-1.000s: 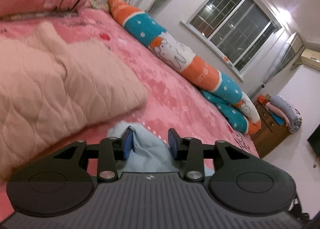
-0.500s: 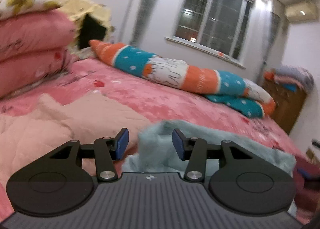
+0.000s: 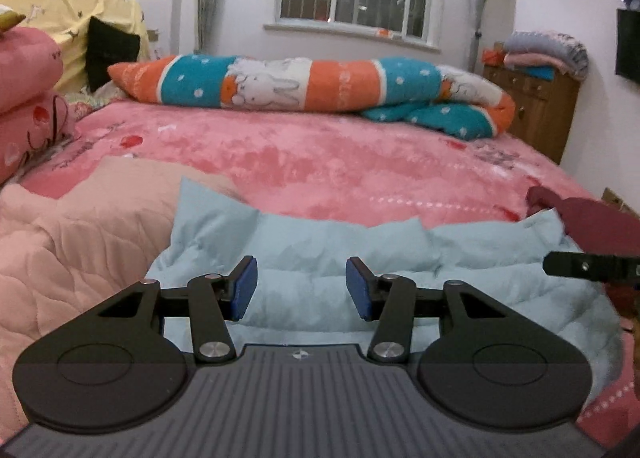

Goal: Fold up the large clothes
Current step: 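Open both grippers and press the folded jacket flat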

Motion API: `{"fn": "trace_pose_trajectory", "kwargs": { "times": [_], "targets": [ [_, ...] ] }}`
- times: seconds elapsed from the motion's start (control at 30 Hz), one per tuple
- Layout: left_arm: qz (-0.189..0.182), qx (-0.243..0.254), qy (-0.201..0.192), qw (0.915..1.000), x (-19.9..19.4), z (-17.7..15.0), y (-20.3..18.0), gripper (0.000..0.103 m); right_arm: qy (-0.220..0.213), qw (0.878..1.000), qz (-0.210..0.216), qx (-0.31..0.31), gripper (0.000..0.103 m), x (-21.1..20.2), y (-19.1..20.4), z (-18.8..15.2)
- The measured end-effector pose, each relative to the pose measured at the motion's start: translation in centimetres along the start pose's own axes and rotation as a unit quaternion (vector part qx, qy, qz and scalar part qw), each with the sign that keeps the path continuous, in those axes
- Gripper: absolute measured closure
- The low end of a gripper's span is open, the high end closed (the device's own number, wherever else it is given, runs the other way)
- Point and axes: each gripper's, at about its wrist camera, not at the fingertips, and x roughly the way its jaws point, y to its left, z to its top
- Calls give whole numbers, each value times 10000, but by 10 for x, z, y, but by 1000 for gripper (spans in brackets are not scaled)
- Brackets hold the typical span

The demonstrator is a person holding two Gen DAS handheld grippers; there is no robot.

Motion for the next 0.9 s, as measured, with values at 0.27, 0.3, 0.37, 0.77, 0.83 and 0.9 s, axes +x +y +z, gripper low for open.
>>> {"fn": "trace_pose_trajectory", "kwargs": {
  "times": [0.27, 0.3, 0.37, 0.77, 0.83, 0.9],
  "targets": [
    [365, 9, 217, 9991, 26, 4, 17, 44, 308, 9974, -487, -438, 21, 31, -7, -5],
    [410, 15, 233, 9989, 31, 5, 18, 44, 331, 9971, -540, -430, 21, 35, -11, -5],
    [504, 13, 246, 9984, 38, 6, 18, 44, 348, 9966, -627, -403, 21, 40, -17, -3],
    [981, 76, 290, 9947, 88, -2, 10, 35, 331, 9942, -998, -225, 21, 75, -48, -6],
    [1021, 44, 307, 9943, 94, -4, 11, 35, 353, 9934, -1052, -275, 21, 82, -50, -7],
    [1051, 37, 310, 9940, 98, -7, 11, 34, 348, 9930, -1080, -313, 21, 88, -51, -7]
  ]
}}
